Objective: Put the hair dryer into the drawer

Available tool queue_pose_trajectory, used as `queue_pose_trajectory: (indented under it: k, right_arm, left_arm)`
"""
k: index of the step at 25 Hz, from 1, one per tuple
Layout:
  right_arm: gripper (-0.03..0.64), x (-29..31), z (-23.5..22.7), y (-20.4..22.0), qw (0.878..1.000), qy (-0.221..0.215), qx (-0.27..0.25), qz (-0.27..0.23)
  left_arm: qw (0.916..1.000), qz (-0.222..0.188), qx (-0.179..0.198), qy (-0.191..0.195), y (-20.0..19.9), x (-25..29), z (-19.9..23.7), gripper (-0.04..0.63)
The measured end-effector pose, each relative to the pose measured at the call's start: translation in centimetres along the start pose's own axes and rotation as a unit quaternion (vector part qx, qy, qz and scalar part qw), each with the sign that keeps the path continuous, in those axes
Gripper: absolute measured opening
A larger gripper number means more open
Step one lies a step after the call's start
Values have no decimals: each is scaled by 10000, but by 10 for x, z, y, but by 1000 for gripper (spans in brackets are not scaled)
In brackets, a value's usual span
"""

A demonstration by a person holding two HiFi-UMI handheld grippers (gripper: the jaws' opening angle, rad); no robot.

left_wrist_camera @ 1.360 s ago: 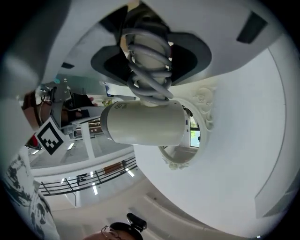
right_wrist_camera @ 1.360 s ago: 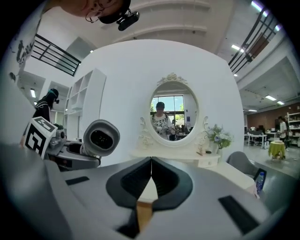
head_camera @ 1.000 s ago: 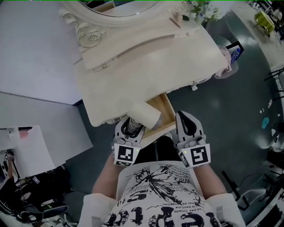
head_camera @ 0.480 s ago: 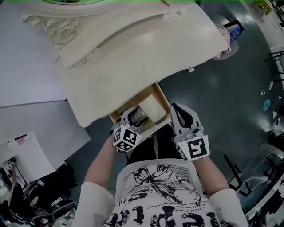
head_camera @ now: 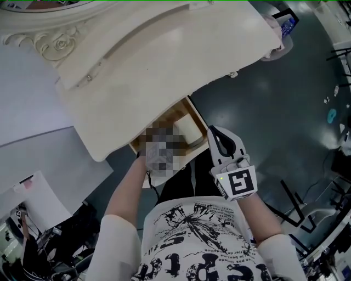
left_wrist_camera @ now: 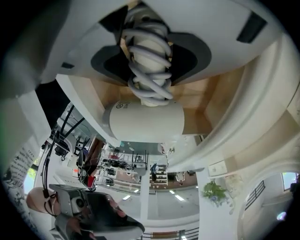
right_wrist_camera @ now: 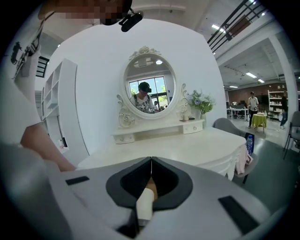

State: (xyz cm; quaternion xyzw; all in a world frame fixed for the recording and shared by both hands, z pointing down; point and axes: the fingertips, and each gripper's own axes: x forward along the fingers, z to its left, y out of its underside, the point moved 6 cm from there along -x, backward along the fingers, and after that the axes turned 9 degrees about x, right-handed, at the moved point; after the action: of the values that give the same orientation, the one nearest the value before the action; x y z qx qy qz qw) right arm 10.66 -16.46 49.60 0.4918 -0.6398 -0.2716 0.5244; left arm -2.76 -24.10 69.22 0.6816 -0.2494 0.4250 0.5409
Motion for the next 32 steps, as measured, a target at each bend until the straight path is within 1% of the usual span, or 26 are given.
queue_pose_trajectory:
  k: [6, 8, 13, 18, 22, 25, 27, 29, 30, 32]
  right_arm:
    - [17, 1, -10, 13, 9992, 206, 341, 95]
    - [17, 0, -12, 16, 9984, 241, 483, 147]
    - [17, -2, -19, 19, 9963, 360, 743, 225]
    - [17, -2, -19, 22, 9964, 358, 714, 292]
    - [17, -2, -17, 24, 9963, 347, 694, 356]
    - [17, -3, -14, 23, 9966, 307, 652, 392]
    - [17, -4, -13, 22, 9968, 288, 625, 398]
    - [17, -6, -14, 20, 9969, 279, 616, 394]
    - [17, -7, -14, 19, 9970, 271, 616, 389]
    - [17, -9, -14, 15, 9971, 247, 619, 378]
  left_arm:
    - [9986, 396, -155, 323, 9, 27, -8, 256]
    - [9979, 485, -214, 377, 12, 31, -8, 256]
    - [9970, 619, -181, 430, 13, 37, -11, 258]
    - [9955, 661, -379, 558, 14, 40, -10, 264]
    - [9941, 774, -397, 654, 13, 42, -9, 268]
    - [9906, 848, -614, 876, 12, 41, -10, 270]
    - [9876, 971, -732, 992, 10, 42, -12, 323]
    - [9866, 1148, -689, 936, 10, 42, -14, 336]
    - [9869, 1175, -668, 884, 9, 40, -14, 339]
    - [9892, 1036, -729, 744, 3, 33, -14, 344]
